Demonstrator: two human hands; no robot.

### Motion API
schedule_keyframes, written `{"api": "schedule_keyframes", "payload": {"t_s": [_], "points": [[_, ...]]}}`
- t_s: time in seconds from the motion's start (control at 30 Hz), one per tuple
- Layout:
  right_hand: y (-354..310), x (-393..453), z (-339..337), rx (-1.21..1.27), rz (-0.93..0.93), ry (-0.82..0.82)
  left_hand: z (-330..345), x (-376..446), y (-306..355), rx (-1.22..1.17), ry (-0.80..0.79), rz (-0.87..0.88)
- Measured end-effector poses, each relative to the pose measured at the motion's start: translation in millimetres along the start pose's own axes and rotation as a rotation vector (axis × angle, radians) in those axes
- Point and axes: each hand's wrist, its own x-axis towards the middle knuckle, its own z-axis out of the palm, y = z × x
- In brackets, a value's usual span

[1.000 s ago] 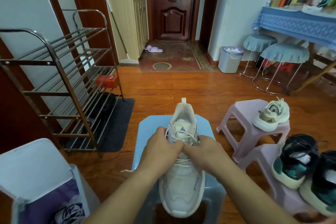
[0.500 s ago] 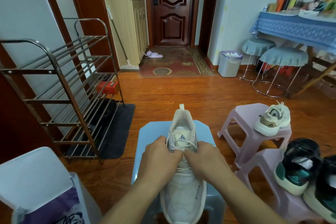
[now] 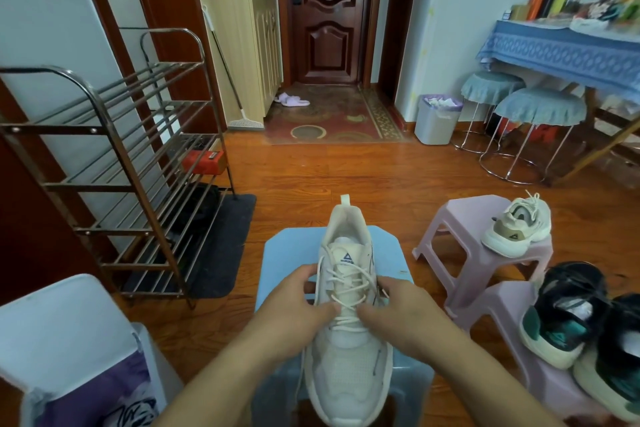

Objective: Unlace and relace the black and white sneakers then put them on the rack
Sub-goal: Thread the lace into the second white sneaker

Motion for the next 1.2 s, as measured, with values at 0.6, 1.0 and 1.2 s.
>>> {"api": "schedule_keyframes", "payload": {"t_s": [0.6, 1.0, 1.2], "points": [[-10, 0, 11, -0.111, -0.061, 0.147, 8, -9, 13, 0.201, 0.105, 0.050], [-13, 6, 13, -0.170, -0.029, 0.232, 13, -1, 13, 0.301, 0.285, 0.082], [-10, 1, 6, -0.102, 0.023, 0.147, -34, 4, 7, 0.031, 0.322, 0.022]]}}
